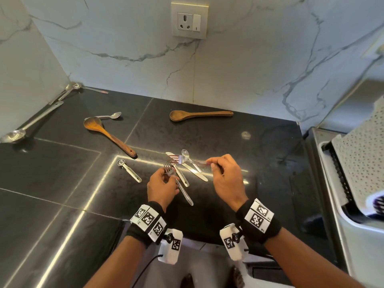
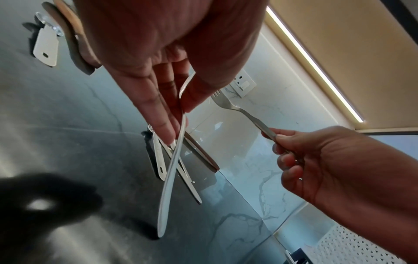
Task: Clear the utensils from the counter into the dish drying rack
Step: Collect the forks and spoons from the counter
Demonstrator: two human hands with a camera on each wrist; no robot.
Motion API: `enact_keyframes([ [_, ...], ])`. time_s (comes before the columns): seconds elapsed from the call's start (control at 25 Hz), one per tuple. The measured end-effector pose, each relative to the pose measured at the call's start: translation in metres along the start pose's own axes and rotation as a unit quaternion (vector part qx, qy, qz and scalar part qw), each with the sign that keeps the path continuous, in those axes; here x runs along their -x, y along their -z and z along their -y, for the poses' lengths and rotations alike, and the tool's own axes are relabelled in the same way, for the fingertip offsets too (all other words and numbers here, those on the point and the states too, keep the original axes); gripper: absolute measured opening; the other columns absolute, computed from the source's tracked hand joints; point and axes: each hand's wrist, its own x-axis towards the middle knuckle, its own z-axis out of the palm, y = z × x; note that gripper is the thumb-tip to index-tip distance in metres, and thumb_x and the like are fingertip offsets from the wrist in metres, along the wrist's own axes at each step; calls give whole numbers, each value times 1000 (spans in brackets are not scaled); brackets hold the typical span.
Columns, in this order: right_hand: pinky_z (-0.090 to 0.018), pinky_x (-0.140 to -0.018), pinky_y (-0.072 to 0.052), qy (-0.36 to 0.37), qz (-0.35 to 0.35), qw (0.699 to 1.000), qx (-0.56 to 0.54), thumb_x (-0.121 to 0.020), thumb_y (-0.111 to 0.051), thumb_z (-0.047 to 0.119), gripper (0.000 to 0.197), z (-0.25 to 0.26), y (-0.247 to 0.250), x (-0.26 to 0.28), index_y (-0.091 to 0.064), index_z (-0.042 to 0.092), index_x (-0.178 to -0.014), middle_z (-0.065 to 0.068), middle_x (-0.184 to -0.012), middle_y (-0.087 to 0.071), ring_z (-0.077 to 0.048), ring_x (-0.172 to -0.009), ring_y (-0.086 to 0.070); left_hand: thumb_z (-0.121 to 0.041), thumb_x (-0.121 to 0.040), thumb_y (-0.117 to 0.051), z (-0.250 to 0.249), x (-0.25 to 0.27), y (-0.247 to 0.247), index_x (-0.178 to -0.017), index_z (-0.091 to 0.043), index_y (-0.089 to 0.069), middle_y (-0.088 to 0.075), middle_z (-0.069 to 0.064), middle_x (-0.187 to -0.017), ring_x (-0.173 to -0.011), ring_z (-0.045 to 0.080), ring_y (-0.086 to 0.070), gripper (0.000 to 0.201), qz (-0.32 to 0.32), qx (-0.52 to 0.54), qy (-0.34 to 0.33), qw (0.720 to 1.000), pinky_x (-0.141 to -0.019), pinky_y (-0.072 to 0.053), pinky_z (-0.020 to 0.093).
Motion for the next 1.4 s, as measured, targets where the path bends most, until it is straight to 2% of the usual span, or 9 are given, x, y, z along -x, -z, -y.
enact_keyframes([
  [0.16, -12, -69, -44, 13, -52, 998, -15, -96, -56, 7, 21, -2, 30, -22, -74, 19, -99, 4, -91, -60, -2, -79, -57, -9, -94, -55, -9, -2, 10, -99, -20, -63, -70, 10, -93, -89, 21, -70, 14, 0, 14, 4, 1000, -72, -60, 35],
  [0.32, -30, -67, -50, -81, 4, 990, -119, -96, -58, 10, 21, -21, 35, -21, -74, 24, -98, 2, -85, -65, -9, -69, -56, -6, -96, -51, -18, 4, 0, -104, -9, -62, -68, 13, -98, -89, 21, -69, 13, 18, 145, 48, 988, -72, -59, 32],
  [0.48, -34, -77, -55, -128, 70, 982, -124, -94, -60, 12, 19, -34, 20, 3, -77, 21, -97, 5, -90, -72, -9, -79, -65, 1, -95, -47, -25, 14, -36, -105, -2, -61, -67, 17, -101, -90, 26, -67, 17, 49, 262, 86, 960, -82, -58, 38],
  [0.64, -38, -90, -55, -105, 58, 991, -67, -93, -61, 14, 20, -47, 39, 3, -77, 23, -98, 8, -95, -69, -8, -91, -66, 9, -91, -42, -30, 24, -60, -112, 1, -58, -68, 20, -100, -89, 29, -69, 28, 61, 320, 95, 941, -86, -58, 40],
  [0.88, -27, -79, -51, 17, 81, 994, 72, -90, -64, 32, 20, -52, 81, 12, -75, 32, -107, 12, -95, -59, -7, -90, -55, -11, -99, -49, -35, 43, -93, -108, 0, -59, -70, 14, -92, -75, 17, -71, 18, 54, 250, 21, 967, -73, -59, 29],
  [1.0, -31, -86, -52, 54, 159, 983, 79, -95, -57, 36, 32, -51, 111, 3, -66, 29, -125, 9, -106, -64, -8, -97, -59, -13, -99, -48, -51, 50, -112, -106, -5, -59, -70, 16, -96, -80, 18, -71, 16, 98, 248, -13, 964, -72, -60, 28],
  [1.08, -39, -80, -55, 32, 213, 976, 34, -99, -52, 32, 27, -42, 136, -8, -67, 27, -120, 6, -93, -71, -9, -84, -65, -15, -99, -47, -67, 54, -124, -106, -8, -61, -72, 14, -97, -83, 20, -71, 17, 130, 257, -28, 957, -73, -60, 28],
  [1.2, -39, -66, -52, 61, 202, 975, 70, -99, -51, 29, 16, -29, 188, -29, -68, 28, -100, 6, -73, -64, -12, -67, -61, -21, -100, -46, -97, 64, -155, -102, -15, -63, -74, 8, -99, -85, 19, -71, 18, 185, 268, -36, 945, -72, -58, 29],
  [1.4, -39, -76, -50, 148, 121, 936, 296, -98, -47, 34, 23, 6, 313, -75, -67, 26, -107, 0, -93, -72, -22, -86, -65, -33, -97, -52, -151, 86, -234, -106, -17, -66, -74, 7, -97, -81, 17, -69, 23, 249, 202, -77, 944, -65, -52, 26],
])
